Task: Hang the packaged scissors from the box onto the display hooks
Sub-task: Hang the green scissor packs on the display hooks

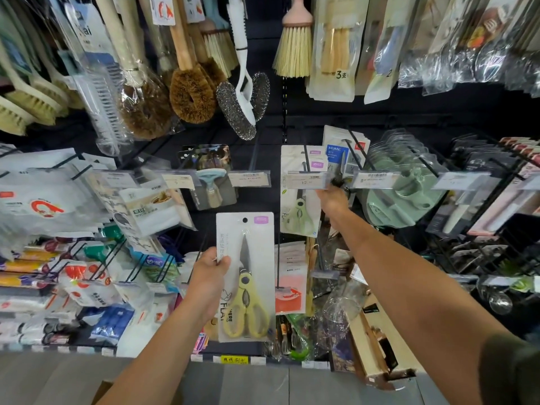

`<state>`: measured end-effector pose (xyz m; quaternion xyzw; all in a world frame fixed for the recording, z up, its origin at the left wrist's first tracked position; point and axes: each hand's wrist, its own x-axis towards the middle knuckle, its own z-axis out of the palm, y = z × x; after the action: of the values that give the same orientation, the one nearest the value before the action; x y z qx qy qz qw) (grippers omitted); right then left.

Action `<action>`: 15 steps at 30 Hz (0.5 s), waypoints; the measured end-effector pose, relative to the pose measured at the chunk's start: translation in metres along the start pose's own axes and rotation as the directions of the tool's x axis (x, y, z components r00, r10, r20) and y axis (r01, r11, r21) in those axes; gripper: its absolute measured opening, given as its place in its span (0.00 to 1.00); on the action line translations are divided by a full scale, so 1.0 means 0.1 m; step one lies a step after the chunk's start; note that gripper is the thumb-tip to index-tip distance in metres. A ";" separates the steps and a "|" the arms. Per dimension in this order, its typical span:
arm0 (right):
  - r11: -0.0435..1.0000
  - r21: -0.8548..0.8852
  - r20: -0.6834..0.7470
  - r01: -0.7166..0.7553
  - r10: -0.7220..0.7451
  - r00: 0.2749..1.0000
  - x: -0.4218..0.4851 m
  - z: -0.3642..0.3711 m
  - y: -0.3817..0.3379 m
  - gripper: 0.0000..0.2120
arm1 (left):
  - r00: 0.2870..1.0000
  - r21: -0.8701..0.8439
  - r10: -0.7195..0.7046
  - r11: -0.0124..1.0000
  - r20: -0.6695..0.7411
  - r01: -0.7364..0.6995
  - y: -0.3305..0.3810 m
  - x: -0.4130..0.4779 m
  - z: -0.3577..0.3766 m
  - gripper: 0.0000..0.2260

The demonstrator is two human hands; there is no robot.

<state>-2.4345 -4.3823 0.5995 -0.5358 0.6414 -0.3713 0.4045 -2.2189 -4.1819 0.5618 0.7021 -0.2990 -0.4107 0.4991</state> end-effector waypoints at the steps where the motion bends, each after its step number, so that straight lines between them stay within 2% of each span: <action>1: 0.999 -0.048 0.003 -0.009 0.009 1.000 -0.01 -0.03 0.04 0.14 | 1.000 0.008 0.008 1.000 0.016 -0.008 0.00 0.01 0.04 0.11; 3: 0.994 -0.096 0.023 -0.044 0.046 0.999 -0.08 -0.11 0.18 0.10 | 0.998 0.022 0.006 1.000 0.068 -0.008 0.00 0.02 0.14 0.10; 7: 0.974 -0.225 0.039 -0.020 0.030 0.999 -0.44 -0.29 0.53 0.08 | 0.990 0.064 0.003 0.998 0.140 -0.012 -0.01 0.08 0.42 0.10; 9: 0.961 -0.278 0.079 -0.006 0.029 0.996 -0.67 -0.36 0.78 0.12 | 0.989 0.102 0.030 0.994 0.144 -0.045 0.03 0.12 0.56 0.08; 12: 0.894 -0.447 0.191 -0.032 0.130 0.973 -0.93 -0.50 1.23 0.07 | 0.987 0.150 0.083 0.983 0.137 -0.103 0.08 0.25 0.77 0.07; 15: 0.795 -0.606 0.274 -0.030 0.244 0.930 -1.19 -0.66 1.65 0.10 | 0.978 0.188 0.132 0.969 0.159 -0.162 0.13 0.39 0.95 0.06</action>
<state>-2.5474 -4.2376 0.4896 -0.6418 0.6832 -0.0243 0.3473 -2.2831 -4.2619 0.5479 0.6926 -0.4257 -0.3904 0.4320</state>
